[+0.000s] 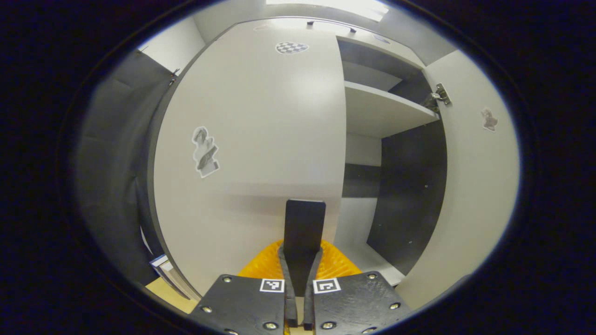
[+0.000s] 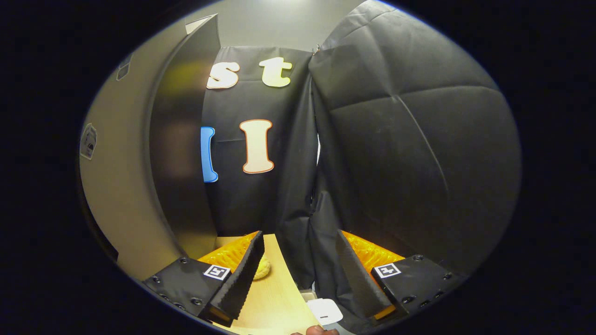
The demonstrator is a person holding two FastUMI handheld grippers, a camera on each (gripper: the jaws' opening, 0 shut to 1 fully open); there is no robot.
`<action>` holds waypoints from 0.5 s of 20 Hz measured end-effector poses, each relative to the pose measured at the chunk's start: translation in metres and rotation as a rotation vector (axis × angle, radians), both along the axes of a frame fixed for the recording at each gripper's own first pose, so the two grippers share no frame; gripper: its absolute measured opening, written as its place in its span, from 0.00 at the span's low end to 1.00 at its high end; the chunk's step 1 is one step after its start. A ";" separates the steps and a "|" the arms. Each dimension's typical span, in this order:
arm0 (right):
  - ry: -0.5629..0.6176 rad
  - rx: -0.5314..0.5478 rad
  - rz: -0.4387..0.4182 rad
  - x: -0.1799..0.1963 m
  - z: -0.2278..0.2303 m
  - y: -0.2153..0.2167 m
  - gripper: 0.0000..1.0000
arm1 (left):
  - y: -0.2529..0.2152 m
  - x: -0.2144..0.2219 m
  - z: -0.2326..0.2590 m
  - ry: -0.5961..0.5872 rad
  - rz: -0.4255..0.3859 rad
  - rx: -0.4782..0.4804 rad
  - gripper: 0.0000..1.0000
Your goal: Open the right door of the double-door shoe cabinet with the right hand, and open the left door with the left hand.
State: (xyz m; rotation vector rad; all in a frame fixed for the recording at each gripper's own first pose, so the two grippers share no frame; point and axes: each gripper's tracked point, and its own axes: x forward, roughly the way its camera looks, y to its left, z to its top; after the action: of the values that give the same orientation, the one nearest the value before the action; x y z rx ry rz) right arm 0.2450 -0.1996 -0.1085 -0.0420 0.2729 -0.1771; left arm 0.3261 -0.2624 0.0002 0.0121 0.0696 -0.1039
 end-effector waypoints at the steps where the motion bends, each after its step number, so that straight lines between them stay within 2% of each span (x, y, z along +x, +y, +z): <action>1: 0.001 0.003 -0.007 -0.008 -0.001 0.003 0.96 | 0.001 -0.003 -0.001 0.000 -0.011 -0.004 0.08; 10: -0.019 0.023 -0.097 -0.114 0.011 0.054 0.96 | 0.015 -0.031 -0.013 0.016 -0.162 -0.031 0.08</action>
State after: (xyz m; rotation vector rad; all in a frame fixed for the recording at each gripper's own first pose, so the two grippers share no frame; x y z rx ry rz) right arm 0.1307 -0.1459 -0.0976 -0.0040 0.2585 -0.2709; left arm 0.2947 -0.2478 -0.0130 -0.0143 0.0826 -0.2669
